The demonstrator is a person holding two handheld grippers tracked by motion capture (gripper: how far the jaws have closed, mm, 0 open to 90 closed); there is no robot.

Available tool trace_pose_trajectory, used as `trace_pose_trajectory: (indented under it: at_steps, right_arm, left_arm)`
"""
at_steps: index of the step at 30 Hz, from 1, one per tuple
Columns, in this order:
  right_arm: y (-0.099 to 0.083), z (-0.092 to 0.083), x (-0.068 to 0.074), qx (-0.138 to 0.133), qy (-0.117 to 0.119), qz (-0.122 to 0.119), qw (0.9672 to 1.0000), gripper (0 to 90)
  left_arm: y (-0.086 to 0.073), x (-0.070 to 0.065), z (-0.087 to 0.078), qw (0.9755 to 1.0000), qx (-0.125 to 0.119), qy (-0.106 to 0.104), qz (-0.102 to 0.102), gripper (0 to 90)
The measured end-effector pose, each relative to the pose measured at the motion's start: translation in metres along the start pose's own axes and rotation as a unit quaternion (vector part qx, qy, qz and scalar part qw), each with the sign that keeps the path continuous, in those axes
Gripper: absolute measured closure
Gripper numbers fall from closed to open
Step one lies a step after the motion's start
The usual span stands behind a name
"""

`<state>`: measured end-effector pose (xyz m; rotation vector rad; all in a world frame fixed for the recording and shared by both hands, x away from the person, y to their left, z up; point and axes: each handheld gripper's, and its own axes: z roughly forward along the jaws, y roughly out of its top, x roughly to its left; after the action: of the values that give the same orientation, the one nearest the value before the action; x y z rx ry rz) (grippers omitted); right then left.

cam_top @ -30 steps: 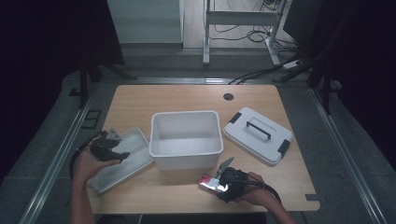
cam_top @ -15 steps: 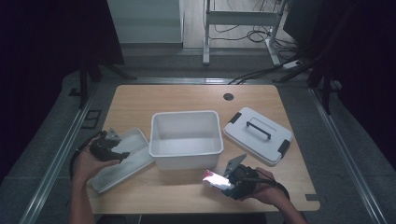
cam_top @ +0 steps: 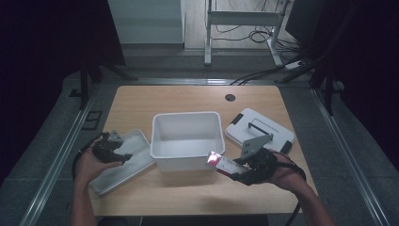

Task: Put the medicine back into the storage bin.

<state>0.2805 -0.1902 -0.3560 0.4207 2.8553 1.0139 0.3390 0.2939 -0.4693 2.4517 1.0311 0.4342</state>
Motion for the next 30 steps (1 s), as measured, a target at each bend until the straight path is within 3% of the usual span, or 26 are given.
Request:
trace_pose_trajectory:
  at_steps: [8, 14, 30]
  right_arm:
    - [0.038, -0.009, -0.028, -0.004, -0.024, -0.010, 0.9997, 51.0]
    - [0.063, -0.003, -0.047, 0.001, -0.026, -0.021, 0.9994, 50.9]
    - [0.092, 0.018, -0.075, 0.019, -0.025, -0.048, 0.9984, 50.9]
  left_arm:
    - [-0.001, 0.001, 0.001, 1.0000, 0.003, 0.003, 0.000, 34.3]
    - [-0.002, 0.001, 0.001, 1.0000, 0.002, 0.000, 0.001, 34.4]
    - [-0.002, 0.001, -0.001, 1.0000, 0.002, -0.004, 0.004, 34.4]
